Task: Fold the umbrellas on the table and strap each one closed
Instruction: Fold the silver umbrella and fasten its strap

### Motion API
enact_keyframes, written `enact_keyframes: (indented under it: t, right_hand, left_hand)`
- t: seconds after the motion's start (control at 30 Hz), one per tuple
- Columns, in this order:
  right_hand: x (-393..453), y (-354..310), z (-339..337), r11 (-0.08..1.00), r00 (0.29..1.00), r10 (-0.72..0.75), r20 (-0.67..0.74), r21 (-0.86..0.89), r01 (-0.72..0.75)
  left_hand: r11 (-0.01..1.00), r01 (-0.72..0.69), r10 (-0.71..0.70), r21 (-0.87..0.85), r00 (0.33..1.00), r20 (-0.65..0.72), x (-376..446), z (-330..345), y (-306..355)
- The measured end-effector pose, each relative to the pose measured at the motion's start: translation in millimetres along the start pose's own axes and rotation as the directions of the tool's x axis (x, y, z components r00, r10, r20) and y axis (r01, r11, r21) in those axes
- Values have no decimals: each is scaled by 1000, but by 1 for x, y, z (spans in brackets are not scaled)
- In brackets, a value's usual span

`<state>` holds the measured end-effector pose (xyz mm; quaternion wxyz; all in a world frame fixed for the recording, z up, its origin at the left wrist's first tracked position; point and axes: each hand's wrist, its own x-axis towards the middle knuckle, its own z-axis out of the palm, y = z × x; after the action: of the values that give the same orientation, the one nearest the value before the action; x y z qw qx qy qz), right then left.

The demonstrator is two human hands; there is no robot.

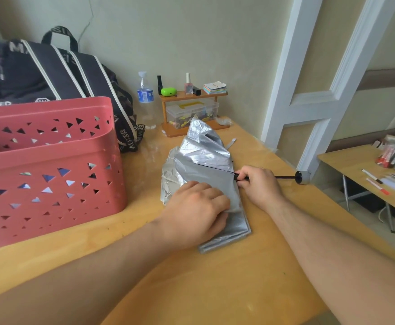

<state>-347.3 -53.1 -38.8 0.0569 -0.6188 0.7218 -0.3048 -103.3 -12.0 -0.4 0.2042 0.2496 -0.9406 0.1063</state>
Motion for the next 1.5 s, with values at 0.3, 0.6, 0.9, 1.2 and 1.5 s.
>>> enact_keyframes:
  t: [0.3,0.6,0.9,1.2,1.5]
  right_hand:
    - [-6,-6,-13,991,999,3,47,-136,4]
    - [-15,-21,-17,979,994,-56,89,-189,72]
    - [-30,-61,-1,968,952,-212,222,-83,235]
    - [-46,-44,25,947,945,-229,233,-173,272]
    - [-66,-23,-22,909,822,-64,566,-306,282]
  left_hand:
    - [989,-42,58,-143,992,109,-24,25,4]
    - [978,189,-185,-92,982,50,-45,35,18]
    - [978,172,-157,-115,979,131,-43,28,14]
    - [849,461,-407,-257,882,238,42,-12,-26]
    - [902,410,-384,135,618,686,-12,23,-61]
